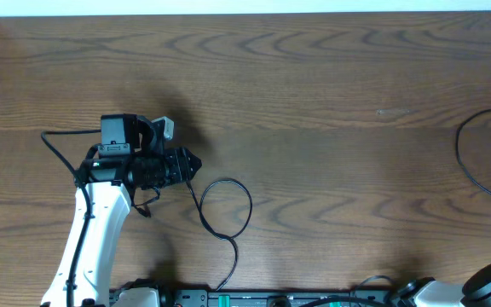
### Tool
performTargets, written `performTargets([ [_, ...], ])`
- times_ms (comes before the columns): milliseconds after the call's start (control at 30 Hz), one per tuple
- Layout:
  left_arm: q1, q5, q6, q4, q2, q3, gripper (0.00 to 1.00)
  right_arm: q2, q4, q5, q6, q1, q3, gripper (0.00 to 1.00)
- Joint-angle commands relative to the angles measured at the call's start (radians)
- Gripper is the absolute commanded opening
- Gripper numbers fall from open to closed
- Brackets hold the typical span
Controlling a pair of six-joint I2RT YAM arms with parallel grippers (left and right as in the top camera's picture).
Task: Untangle cables
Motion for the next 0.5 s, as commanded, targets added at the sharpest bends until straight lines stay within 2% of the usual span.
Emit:
performTargets([
  [0,-0.003,0.005,0.017,-0.001,0.002,-0.004,0.54,0.003,-0.019,-0.008,0.046,-0.090,0.071,0.01],
  [167,-0.003,0.005,0.017,0.000,0.002,-0.004,0.54,0.005,-0.042,-0.073,0.063,-0.178,0.088,0.02],
  [200,-0.003,0.005,0.017,0.000,0.002,-0.004,0.54,0.005,-0.060,-0.073,0.063,-0.179,0.088,0.11],
  [333,-0.003,0.005,0.017,0.003,0.002,-0.004,0.54,0.005,-0.192,-0.097,0.059,-0.158,0.088,0.65],
  [400,-0.003,0.005,0.017,0.003,0.002,-0.004,0.54,0.005,-0.269,-0.138,0.059,-0.134,0.088,0.83],
  [467,-0.003,0.005,0.016,0.003,0.002,-0.004,0.54,0.005,-0.375,-0.206,0.027,-0.099,0.088,0.95],
])
